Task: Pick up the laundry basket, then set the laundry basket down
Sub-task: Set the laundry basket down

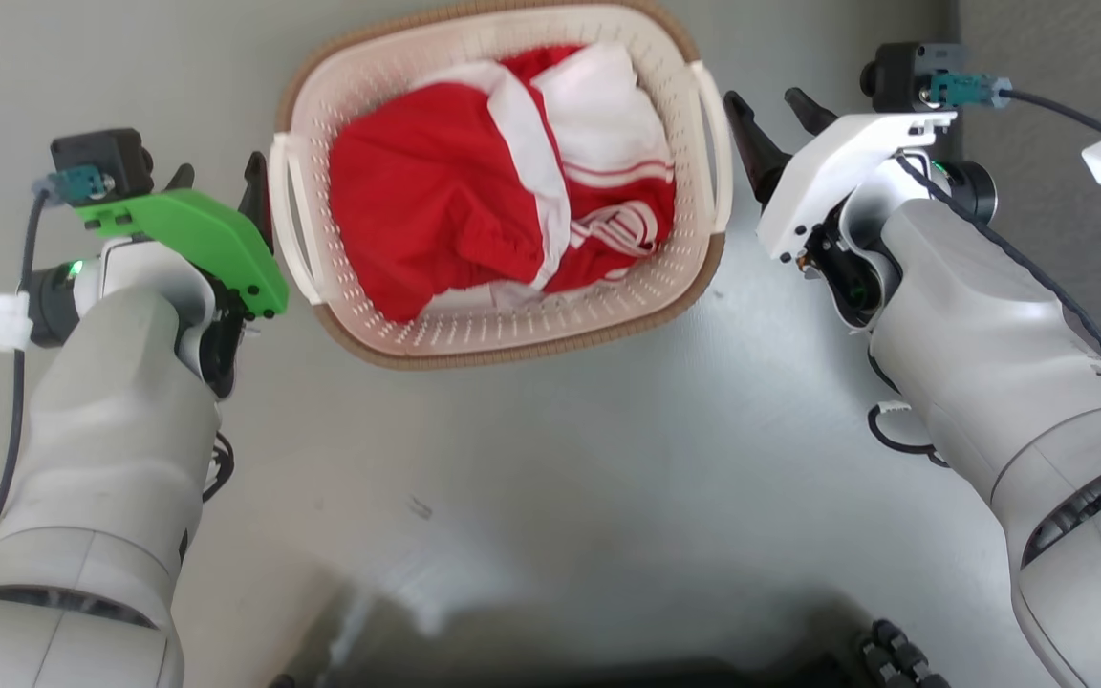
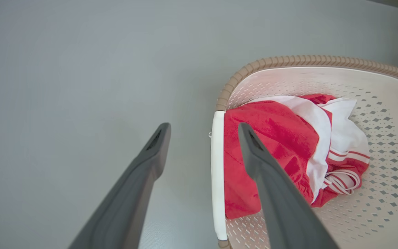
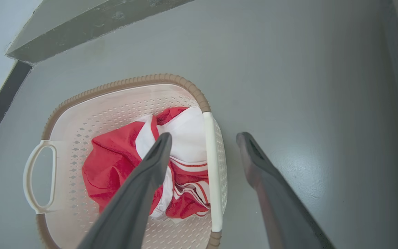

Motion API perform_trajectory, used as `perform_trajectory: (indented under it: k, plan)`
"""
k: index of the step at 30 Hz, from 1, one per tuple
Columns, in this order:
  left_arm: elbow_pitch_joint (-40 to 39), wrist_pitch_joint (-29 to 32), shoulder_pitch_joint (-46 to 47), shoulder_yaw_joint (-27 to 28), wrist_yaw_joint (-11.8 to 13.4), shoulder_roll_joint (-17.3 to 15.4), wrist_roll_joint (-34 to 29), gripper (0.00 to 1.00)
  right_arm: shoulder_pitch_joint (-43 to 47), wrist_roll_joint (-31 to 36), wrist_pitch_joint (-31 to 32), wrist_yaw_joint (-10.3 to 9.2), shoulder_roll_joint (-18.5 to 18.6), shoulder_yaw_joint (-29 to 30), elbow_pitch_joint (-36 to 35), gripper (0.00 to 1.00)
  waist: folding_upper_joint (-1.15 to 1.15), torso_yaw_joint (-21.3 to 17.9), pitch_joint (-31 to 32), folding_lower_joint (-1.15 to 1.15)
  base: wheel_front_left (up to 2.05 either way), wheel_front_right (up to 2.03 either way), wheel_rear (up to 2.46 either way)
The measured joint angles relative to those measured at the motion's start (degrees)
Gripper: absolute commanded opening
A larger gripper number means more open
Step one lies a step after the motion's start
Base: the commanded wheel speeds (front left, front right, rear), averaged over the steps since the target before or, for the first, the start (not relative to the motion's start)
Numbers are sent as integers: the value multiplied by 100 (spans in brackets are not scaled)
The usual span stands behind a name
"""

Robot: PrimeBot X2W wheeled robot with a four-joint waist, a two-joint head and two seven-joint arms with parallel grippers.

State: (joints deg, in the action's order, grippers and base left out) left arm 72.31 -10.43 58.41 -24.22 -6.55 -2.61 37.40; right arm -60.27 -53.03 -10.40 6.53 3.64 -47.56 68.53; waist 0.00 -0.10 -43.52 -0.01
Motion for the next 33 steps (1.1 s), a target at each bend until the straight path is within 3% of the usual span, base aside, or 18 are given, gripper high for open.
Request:
perform_trajectory:
  k: [15, 20, 25, 33]
  plan:
    - [-225, -401, -352, 68, -7, -78, -31, 100, 273, 220, -421, -67, 79, 35, -81, 100, 0, 9, 1072, 0, 0, 0, 0]
    - [-455, -402, -573, 134, -7, -118, -41, 100, 385, 479, -419, -369, 260, 324, -692, 100, 0, 14, 1441, 0, 0, 0, 0]
    - [-1318, -400, -704, 392, 87, -365, -163, 100, 402, 838, -419, -630, 475, 766, -1530, 100, 0, 4, 1773, 0, 0, 0, 0]
    - [-2384, -400, -1339, 756, 323, -447, -472, 100, 1166, 1446, -419, -891, 581, 1176, -2404, 100, 0, -37, 2228, 0, 0, 0, 0]
